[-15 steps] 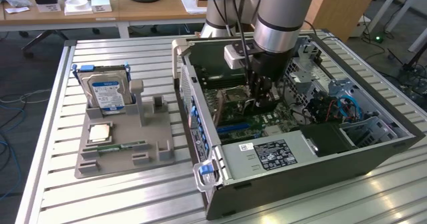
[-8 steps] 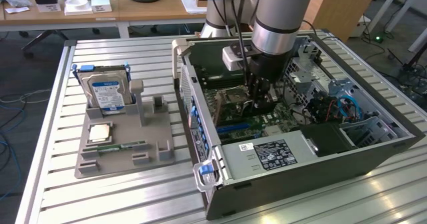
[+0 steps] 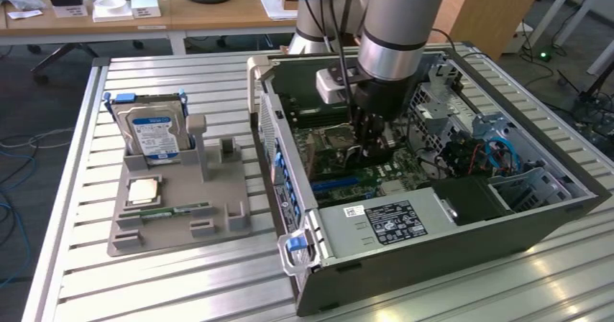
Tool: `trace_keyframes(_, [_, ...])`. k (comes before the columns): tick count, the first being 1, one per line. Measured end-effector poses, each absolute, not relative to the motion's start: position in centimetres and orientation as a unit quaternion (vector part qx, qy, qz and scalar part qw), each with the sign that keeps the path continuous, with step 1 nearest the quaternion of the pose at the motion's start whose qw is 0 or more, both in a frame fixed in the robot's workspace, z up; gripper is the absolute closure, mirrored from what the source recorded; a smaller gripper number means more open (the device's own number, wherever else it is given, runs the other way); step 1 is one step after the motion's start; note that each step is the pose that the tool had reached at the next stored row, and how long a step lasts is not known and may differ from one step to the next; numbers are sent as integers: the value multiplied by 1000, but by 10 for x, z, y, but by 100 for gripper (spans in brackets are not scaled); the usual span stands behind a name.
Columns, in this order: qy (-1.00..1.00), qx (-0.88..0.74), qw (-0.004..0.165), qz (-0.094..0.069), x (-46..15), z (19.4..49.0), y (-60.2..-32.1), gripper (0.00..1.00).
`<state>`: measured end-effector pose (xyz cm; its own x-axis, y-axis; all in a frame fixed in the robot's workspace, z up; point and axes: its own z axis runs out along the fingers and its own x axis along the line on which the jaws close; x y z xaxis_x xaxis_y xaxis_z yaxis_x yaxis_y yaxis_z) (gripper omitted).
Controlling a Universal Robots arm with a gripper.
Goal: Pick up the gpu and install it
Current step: 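Insert the gpu into the slot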
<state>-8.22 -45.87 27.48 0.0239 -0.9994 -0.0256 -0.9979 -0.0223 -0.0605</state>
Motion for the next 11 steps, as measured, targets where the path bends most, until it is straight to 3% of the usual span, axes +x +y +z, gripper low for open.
trace_keyframes(11, [698,-715,30,-12,-85,267,-458,74])
